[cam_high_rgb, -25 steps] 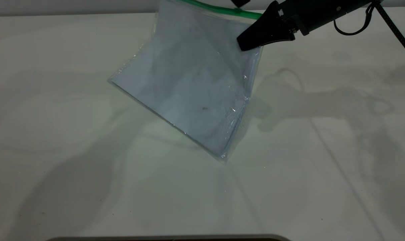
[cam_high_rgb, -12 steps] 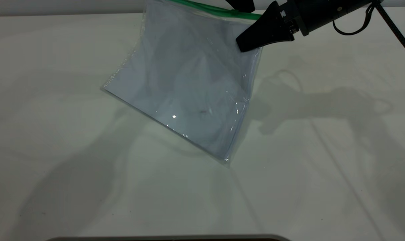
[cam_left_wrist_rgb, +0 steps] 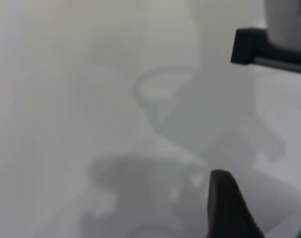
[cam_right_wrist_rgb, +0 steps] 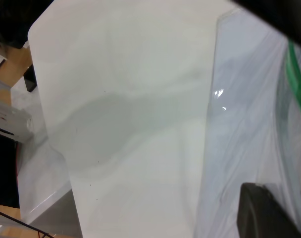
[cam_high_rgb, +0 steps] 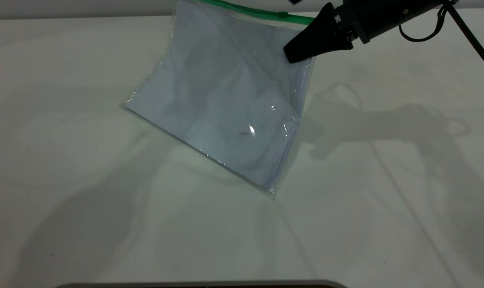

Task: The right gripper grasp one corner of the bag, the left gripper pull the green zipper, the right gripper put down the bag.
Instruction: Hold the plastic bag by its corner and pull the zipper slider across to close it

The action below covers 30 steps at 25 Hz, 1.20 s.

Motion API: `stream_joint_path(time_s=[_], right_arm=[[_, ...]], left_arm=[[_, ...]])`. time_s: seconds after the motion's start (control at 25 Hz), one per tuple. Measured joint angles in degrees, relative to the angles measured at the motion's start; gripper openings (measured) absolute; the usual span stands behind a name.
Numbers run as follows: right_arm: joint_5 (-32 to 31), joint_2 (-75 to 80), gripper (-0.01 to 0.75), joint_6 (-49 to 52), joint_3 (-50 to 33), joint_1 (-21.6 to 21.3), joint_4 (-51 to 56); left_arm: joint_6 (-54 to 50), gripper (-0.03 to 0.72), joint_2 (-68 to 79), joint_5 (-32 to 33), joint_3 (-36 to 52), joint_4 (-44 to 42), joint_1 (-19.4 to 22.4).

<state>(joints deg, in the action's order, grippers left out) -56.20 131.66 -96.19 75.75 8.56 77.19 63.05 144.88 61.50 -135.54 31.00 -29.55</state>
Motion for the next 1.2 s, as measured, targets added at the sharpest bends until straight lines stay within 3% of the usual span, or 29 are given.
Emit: stream_joint_path(time_s=[0.36, 1.04, 1.2], right_arm=[[0.0, 0.0, 0.035, 0.0, 0.0, 0.0, 0.0], [0.11, 0.0, 0.035, 0.06, 0.04, 0.0, -0.14], [0.52, 0.0, 0.035, 0.06, 0.04, 0.0, -0.27]], left_arm=[[-3.25, 0.43, -0.48, 4.31, -0.06, -2.32, 0.18], [-4.26, 0.43, 2.74, 4.59, -0.06, 0.0, 0.35], [-3.65, 0.392, 2.99, 4.23, -0.06, 0.24, 0.35]])
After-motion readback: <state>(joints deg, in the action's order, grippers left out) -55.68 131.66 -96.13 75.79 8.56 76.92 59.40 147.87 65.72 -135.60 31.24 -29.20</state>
